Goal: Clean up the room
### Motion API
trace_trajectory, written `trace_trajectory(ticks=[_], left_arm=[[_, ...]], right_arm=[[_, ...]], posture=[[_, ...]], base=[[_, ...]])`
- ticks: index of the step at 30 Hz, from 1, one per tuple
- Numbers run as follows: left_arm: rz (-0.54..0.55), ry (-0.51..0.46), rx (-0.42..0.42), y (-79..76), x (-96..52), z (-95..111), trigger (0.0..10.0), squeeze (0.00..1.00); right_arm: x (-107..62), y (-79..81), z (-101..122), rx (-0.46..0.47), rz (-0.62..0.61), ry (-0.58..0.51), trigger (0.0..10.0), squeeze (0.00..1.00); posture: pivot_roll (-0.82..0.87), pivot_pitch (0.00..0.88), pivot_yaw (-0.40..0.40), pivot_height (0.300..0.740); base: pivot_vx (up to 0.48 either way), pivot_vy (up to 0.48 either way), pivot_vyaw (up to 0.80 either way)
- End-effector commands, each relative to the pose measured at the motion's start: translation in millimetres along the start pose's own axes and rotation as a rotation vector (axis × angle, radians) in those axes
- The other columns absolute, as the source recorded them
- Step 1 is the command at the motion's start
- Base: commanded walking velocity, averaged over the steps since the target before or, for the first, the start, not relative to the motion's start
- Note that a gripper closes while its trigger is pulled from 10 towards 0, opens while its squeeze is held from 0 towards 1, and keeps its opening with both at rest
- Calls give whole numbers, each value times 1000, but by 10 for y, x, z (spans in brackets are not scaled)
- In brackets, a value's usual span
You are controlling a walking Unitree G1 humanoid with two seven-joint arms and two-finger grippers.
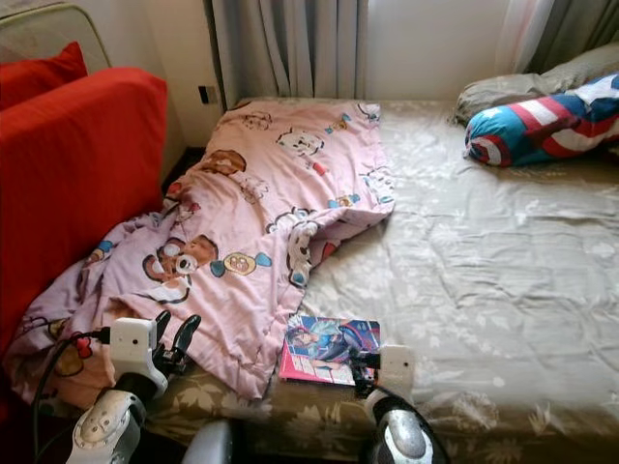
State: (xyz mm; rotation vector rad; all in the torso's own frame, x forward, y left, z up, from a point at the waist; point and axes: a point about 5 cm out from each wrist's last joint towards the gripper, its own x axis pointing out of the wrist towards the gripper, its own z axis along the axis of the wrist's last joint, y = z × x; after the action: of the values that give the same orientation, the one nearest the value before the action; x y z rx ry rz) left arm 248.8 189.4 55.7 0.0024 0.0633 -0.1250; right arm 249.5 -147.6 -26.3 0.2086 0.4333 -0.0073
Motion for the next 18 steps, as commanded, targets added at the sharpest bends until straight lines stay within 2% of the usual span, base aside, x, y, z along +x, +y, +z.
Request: trace_trajectory(ticks=[1, 6, 10, 13, 15, 18], left_arm=[[-5, 1, 3, 18, 34, 23, 10000, 0], [15, 7, -22, 44, 64, 19, 10000, 0], [48, -9, -38, 57, 59, 63, 10000, 0], [74, -33, -58, 47, 131, 124, 10000, 0], [69, -59, -72, -17, 192, 203, 10000, 0], [65, -62, -71, -36, 180, 216, 10000, 0]], right_arm=[[28, 4, 8, 32, -14, 16, 10000, 0], [119, -26, 56, 108, -52, 67, 10000, 0], [135, -122, 6, 181, -133, 148, 10000, 0], [153, -117, 26, 209, -134, 149, 10000, 0], [196, -73, 110, 216, -110, 113, 10000, 0], [213, -73, 151, 240, -110, 93, 10000, 0]], posture=[[59, 49, 15, 633], [84, 81, 23, 633], [133, 125, 27, 633], [151, 143, 28, 633], [159, 190, 20, 633], [159, 209, 19, 633]], base=[[0, 0, 0], [0, 0, 0], [0, 0, 0], [0, 0, 0], [0, 0, 0], [0, 0, 0]])
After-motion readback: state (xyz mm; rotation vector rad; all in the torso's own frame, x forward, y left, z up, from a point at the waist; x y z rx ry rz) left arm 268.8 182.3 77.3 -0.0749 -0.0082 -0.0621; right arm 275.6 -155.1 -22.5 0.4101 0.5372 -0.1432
